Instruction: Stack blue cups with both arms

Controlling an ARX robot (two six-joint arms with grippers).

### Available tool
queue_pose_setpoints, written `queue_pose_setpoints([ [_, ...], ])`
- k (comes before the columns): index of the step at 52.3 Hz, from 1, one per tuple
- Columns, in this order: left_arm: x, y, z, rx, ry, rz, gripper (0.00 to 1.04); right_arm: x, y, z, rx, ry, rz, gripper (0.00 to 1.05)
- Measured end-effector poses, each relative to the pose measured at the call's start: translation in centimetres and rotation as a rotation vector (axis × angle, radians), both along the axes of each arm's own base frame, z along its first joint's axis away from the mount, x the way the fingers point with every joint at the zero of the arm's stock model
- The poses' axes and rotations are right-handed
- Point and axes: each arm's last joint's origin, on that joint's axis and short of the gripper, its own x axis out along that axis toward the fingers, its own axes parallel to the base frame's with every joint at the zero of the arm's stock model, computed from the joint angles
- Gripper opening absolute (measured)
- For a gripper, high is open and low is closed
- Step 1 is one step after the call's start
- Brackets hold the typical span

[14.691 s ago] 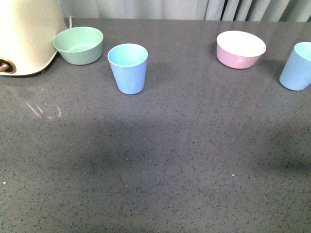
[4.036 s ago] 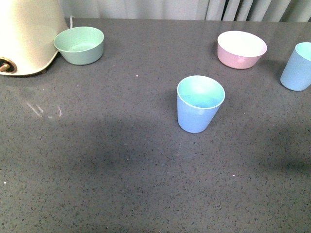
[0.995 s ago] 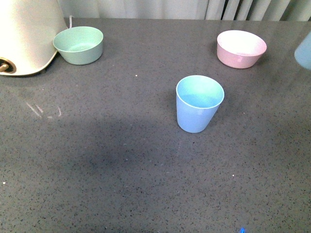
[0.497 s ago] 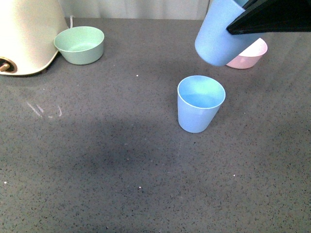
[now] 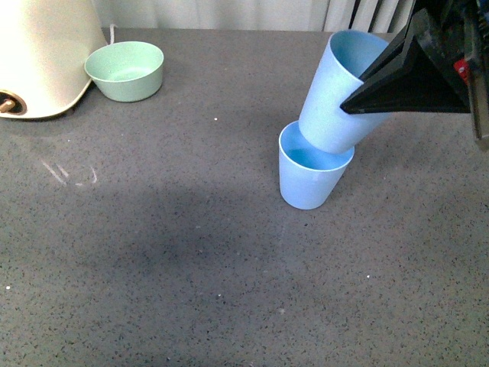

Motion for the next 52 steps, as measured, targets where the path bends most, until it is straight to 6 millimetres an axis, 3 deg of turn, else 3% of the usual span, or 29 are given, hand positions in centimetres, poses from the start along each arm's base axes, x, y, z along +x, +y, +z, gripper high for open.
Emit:
queue_pose_setpoints([
  [23, 0.0, 0.0, 0.0, 0.000, 0.000, 0.000, 0.96, 0.9, 1.1, -2.5, -0.037, 0.040, -0.006, 0.02],
  [40, 0.0, 0.0, 0.0, 0.000, 0.000, 0.000, 0.96, 1.5, 0.8, -1.8, 0.009, 0.008, -0.055, 0.55],
  [46, 0.0, 0.0, 0.0, 0.000, 0.000, 0.000, 0.96, 1.5, -1.0, 0.6, 0.077, -0.099, -0.128, 0.78],
  [52, 0.0, 0.0, 0.0, 0.000, 0.000, 0.000, 0.96, 0.0, -4.3, 3.0, 0.120, -0.244, -0.261, 0.97],
])
